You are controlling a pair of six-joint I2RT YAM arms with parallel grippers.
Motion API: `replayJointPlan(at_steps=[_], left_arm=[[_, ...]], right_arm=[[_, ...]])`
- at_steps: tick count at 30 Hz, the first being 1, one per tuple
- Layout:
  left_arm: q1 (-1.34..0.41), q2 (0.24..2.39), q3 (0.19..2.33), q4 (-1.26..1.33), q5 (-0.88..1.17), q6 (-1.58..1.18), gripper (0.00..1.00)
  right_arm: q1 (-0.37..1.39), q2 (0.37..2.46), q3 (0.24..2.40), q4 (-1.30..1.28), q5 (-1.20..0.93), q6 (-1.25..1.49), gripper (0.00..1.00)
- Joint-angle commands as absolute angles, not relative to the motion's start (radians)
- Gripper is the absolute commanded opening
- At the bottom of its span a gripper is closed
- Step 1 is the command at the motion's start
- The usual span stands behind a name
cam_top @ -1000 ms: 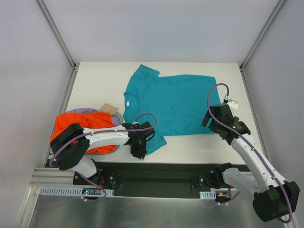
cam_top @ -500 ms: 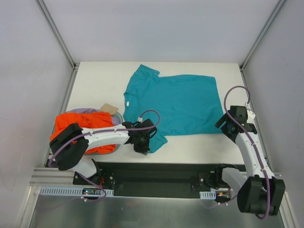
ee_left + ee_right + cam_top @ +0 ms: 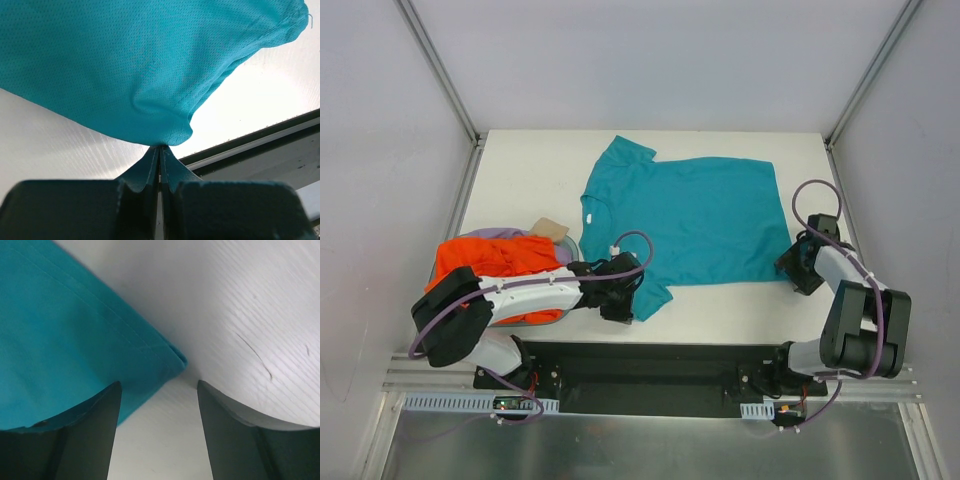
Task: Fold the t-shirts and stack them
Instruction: Grap the side of the flattened tshirt closest away from the robot with both arms
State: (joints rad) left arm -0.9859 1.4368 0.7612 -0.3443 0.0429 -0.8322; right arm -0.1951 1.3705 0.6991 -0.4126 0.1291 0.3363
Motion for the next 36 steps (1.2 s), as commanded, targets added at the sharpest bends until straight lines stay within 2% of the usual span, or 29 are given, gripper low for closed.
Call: replayJointPlan(at_steps=[1,4,5,8,19,28,36], left_arm=[[-0.966,1.393,0.732,-0.305,0.041,-0.815,0.0],[-0.954,1.385,0.712,-0.281,0.07,-0.813,0.0],[-0.948,1.382,0.709,-0.276,0.083,-0.815,0.0],[-0.945,1.365,0.69,-0.272,0.087,-0.825,0.0],[-0.969,1.223,0.582,-0.272,0.181,-0.886,0.0],[-1.048,1.118,0.525,-0.272,0.241,-0.973,0.0],[-1.045,1.101,0.661,-0.268,0.069,-0.856,0.0]], right_arm=[[-0.204,1.46,0.752,-0.333,0.084,0.347,0.65],[-0.204,1.496,0.765,-0.324,0.048,0.36,0.52],[-0.206,1.505,0.765,-0.319,0.048,0.37,0.44],[-0.204,1.493,0.753,-0.324,0.051,0.379,0.29],[-0.204,1.327,0.661,-0.438,0.127,0.359,0.02],[-0.204,1.062,0.558,-0.584,0.179,0.344,0.01],[-0.204,1.017,0.595,-0.588,0.092,0.293,0.01]])
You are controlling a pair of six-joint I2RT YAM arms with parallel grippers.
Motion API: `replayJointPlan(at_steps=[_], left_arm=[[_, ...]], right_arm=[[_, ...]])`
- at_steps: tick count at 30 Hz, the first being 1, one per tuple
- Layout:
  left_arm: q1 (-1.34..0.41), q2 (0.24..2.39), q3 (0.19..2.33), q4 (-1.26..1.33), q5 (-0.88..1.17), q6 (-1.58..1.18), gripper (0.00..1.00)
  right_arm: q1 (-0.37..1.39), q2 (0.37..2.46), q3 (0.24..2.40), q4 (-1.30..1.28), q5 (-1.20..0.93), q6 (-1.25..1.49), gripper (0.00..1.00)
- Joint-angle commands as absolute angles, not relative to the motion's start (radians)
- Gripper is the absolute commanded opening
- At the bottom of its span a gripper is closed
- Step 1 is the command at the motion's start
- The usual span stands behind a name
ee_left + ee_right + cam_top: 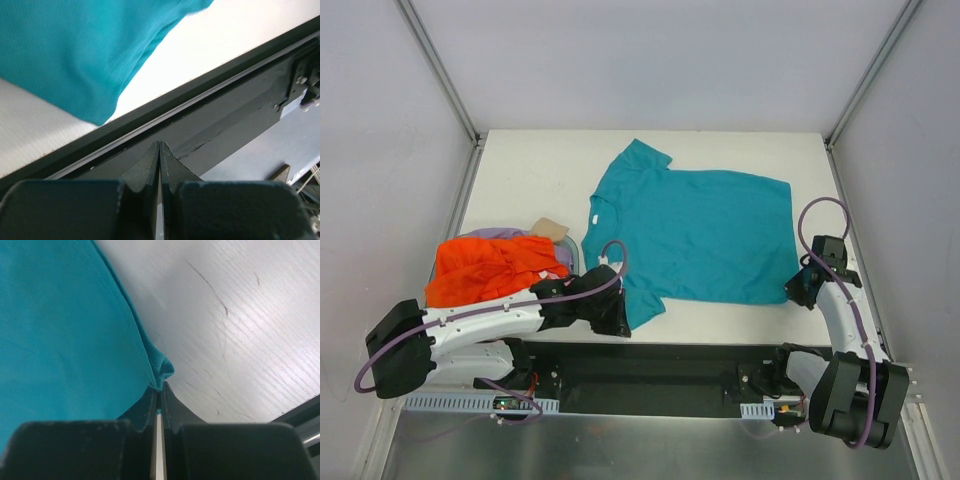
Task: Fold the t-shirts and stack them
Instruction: Grap the side of the flattened tshirt closest away from the robot with both arms
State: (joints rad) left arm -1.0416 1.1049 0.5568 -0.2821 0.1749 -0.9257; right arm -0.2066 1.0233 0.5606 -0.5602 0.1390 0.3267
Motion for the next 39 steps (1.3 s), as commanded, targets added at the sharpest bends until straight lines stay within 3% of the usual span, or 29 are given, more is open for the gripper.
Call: replayJointPlan(at_steps=[1,6,11,12,13,15,16,17,23,32,35,39], left_arm=[[-1.043,1.111,0.682,-0.27,0.06,-0.836,0.0],[-0.988,1.181,0.802,-0.267,0.046,-0.737,0.0],[-0.937,1.183,0.789,-0.291,0.1,-0.698,0.0],[-0.937,1.177,0.778,-0.317,0.103,-0.712,0.16],[-0.939,1.17,0.766,-0.333,0.107,-0.718,0.25],[-0.937,1.163,0.718,-0.353,0.123,-0.758,0.34],[-0.939,1.164,0.701,-0.362,0.133,-0.773,0.45],[-0.939,1.175,0.672,-0.364,0.164,-0.788,0.47],[-0.946,1.19,0.6,-0.394,0.187,-0.873,0.4],[-0.956,1.245,0.598,-0.399,0.115,-0.922,0.38],[-0.954,1.279,0.612,-0.4,0.104,-0.922,0.24],[-0.962,1.327,0.623,-0.391,0.095,-0.923,0.2]], right_arm=[[-0.204,1.019,0.6,-0.588,0.083,0.29,0.01],[-0.204,1.031,0.659,-0.6,0.06,0.282,0.01],[-0.204,1.06,0.698,-0.615,0.054,0.261,0.01],[-0.204,1.061,0.699,-0.618,0.057,0.261,0.01],[-0.204,1.066,0.696,-0.618,0.055,0.258,0.01],[-0.204,1.071,0.695,-0.617,0.052,0.256,0.01],[-0.204,1.074,0.69,-0.615,0.052,0.256,0.01],[-0.204,1.075,0.69,-0.615,0.051,0.255,0.01],[-0.204,1.078,0.684,-0.607,0.046,0.247,0.01],[-0.204,1.091,0.68,-0.595,0.028,0.241,0.01],[-0.204,1.088,0.68,-0.598,0.035,0.241,0.01],[-0.204,1.089,0.676,-0.595,0.037,0.239,0.01]])
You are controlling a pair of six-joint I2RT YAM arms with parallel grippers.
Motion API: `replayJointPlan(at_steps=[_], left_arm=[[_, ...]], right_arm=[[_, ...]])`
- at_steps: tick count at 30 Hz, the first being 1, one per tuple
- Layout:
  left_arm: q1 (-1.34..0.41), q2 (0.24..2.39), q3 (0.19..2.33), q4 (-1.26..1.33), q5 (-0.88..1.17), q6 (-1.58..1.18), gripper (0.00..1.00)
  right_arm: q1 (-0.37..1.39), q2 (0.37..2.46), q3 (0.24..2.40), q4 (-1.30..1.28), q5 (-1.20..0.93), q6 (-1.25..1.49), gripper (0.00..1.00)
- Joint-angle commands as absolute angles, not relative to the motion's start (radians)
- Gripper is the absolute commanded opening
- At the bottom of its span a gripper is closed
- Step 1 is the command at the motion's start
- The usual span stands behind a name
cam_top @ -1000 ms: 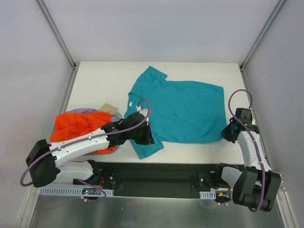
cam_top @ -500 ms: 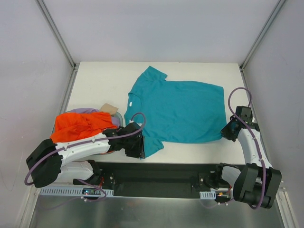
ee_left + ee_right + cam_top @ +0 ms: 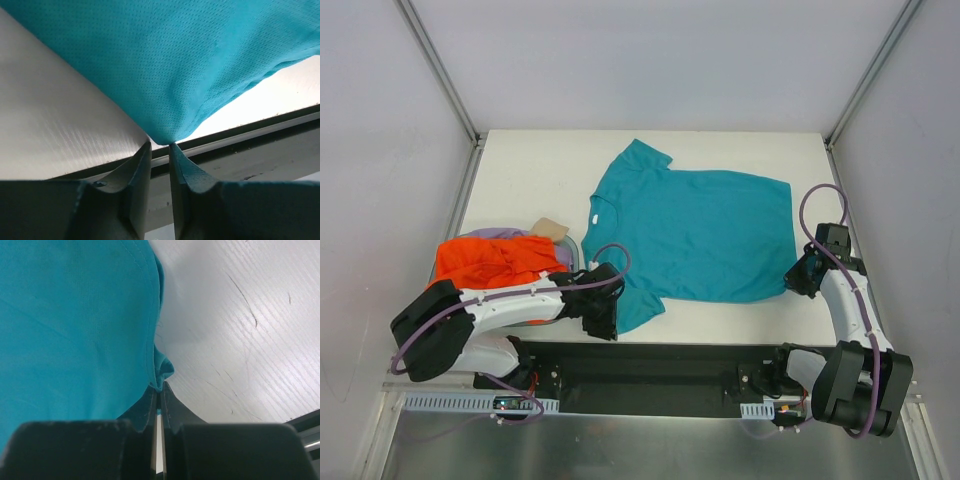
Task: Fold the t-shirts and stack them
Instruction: Grap the side of the flattened tshirt closest away from the robot with both arms, then fold the flattened tshirt in 1/3 of the way
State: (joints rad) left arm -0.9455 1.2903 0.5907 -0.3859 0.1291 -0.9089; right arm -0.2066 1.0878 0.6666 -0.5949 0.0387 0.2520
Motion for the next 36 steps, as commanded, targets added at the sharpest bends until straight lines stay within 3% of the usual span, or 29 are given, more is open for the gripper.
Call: replayJointPlan(at_steps=[1,4,13,15,27,36], left_arm=[[-0.963,1.342,0.629,-0.388,0.094,-0.923,0.18],[-0.963,1.35,0.646,-0.38,0.084,-0.919,0.13],[-0.963,1.376,0.675,-0.371,0.054,-0.893,0.13],[-0.963,1.393,0.681,-0.365,0.055,-0.888,0.0],[-0.963,1.293,0.701,-0.353,-0.08,-0.853,0.0],[-0.922,1.33,0.857,-0.342,-0.204,-0.738,0.0]], right_arm=[[-0.204,1.088,0.675,-0.597,0.037,0.238,0.01],[-0.204,1.086,0.675,-0.595,0.035,0.239,0.01],[-0.204,1.091,0.675,-0.598,0.031,0.233,0.01],[-0.204,1.092,0.675,-0.597,0.028,0.233,0.01],[-0.204,1.063,0.686,-0.617,0.011,0.215,0.01],[-0.204,1.039,0.721,-0.634,-0.029,0.198,0.01]])
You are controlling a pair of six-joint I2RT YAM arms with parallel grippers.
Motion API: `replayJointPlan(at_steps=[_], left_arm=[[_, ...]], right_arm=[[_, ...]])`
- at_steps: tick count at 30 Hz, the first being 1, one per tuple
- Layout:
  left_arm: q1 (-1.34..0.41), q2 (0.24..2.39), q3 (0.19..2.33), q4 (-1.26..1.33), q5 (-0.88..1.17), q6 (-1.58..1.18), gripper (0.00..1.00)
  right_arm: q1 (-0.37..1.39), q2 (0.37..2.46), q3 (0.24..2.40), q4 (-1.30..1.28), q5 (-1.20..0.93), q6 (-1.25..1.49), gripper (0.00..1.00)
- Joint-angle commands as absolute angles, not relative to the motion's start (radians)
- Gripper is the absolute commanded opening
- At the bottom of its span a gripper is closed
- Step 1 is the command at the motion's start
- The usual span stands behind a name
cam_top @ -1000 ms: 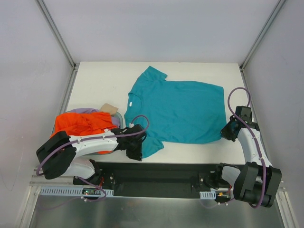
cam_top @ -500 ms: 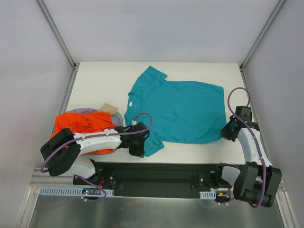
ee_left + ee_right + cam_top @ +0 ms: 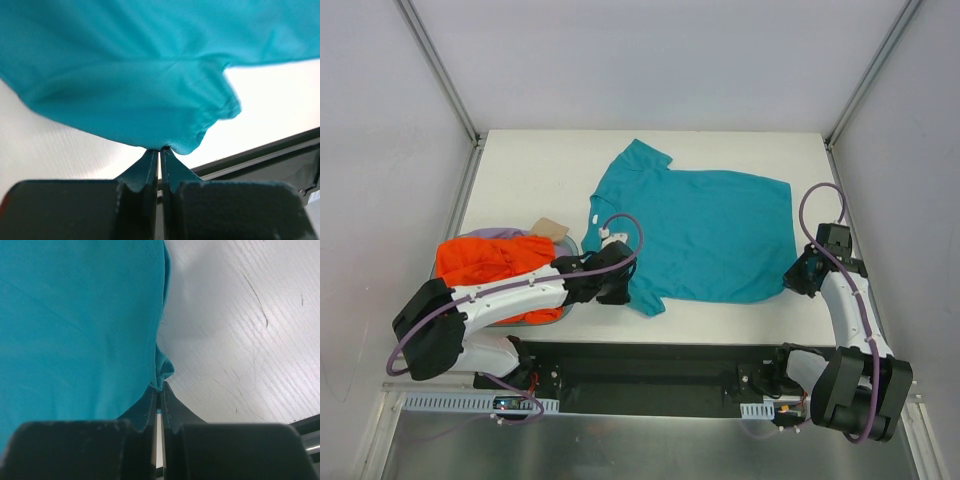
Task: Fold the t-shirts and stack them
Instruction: Fold the flattened tshirt in 1/3 of the way
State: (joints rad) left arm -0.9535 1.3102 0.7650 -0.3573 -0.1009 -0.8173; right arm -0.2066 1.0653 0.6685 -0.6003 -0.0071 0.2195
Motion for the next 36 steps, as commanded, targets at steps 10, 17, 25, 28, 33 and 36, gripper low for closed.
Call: replayJointPlan(at_steps=[10,17,25,28,33,36], left_arm=[[-0.793,1.394,1.02,-0.241,-0.218,-0.575,0.0],[-0.712,1.466,1.126,-0.196,-0.201,-0.474,0.0],[-0.632,1.58,1.27,-0.16,-0.112,-0.373,0.0],[-0.601,1.629,1.322,-0.156,-0.086,-0.356,0.0],[-0.568,1.71,1.422,-0.155,-0.009,-0.301,0.0],[-0.549,1.764,1.469,-0.156,-0.002,-0.272,0.0]], right_arm=[[-0.204,1.092,0.819,-0.676,-0.029,0.189,0.01],[-0.204,1.173,0.917,-0.706,-0.032,0.181,0.01],[-0.204,1.29,1.032,-0.716,-0.038,0.192,0.01],[-0.204,1.336,1.078,-0.718,-0.032,0.193,0.01],[-0.204,1.423,1.15,-0.726,-0.052,0.187,0.01],[-0.204,1.491,1.195,-0.727,-0.043,0.187,0.01]])
